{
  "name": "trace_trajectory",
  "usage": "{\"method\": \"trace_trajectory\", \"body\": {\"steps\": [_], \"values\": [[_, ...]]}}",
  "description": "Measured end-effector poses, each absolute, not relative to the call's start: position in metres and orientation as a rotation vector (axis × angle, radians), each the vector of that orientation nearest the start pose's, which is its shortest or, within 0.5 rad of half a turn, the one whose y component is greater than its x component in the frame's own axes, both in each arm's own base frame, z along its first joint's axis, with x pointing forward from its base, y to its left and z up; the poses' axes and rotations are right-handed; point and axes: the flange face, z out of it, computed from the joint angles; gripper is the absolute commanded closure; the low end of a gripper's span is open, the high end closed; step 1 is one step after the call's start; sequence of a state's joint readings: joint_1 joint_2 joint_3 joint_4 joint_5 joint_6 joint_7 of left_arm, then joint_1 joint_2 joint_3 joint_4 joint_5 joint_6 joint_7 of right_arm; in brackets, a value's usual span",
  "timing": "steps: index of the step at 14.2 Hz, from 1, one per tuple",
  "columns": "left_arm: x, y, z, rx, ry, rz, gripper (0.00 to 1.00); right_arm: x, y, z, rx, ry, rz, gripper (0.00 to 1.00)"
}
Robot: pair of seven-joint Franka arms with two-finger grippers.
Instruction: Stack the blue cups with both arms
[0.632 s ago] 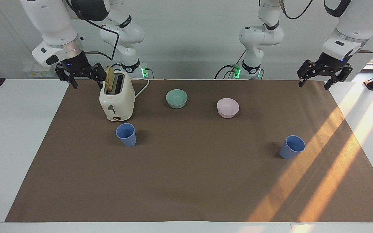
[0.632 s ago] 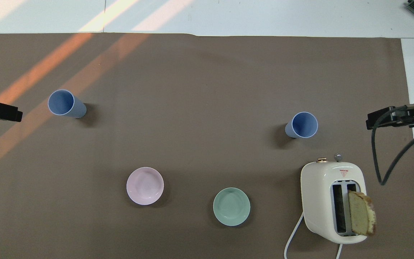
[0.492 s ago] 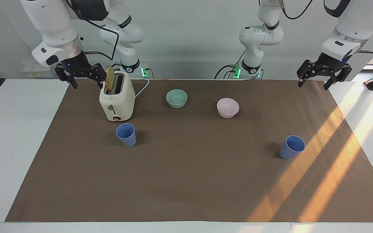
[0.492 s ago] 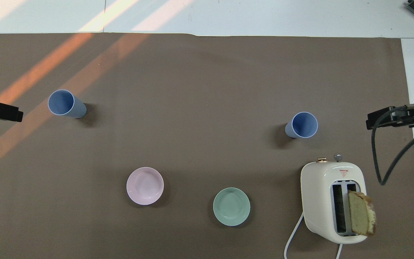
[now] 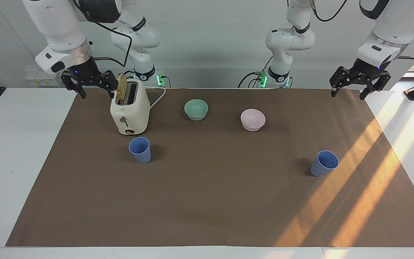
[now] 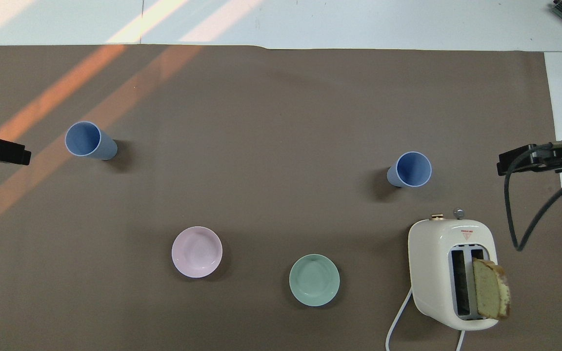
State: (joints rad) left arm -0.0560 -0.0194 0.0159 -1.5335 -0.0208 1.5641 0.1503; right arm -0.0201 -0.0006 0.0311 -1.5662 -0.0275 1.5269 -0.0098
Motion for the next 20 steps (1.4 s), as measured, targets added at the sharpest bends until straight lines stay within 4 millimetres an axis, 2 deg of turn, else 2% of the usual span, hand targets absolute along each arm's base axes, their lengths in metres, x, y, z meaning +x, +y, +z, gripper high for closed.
{"method": "trace_trajectory", "body": {"steps": [20], "values": [[0.5462, -0.0251, 0.662, -3.141, 0.297, -0.144, 0.0, 0.5497, 0.003, 0.6232, -3.168, -0.032, 0.062, 0.0]]}}
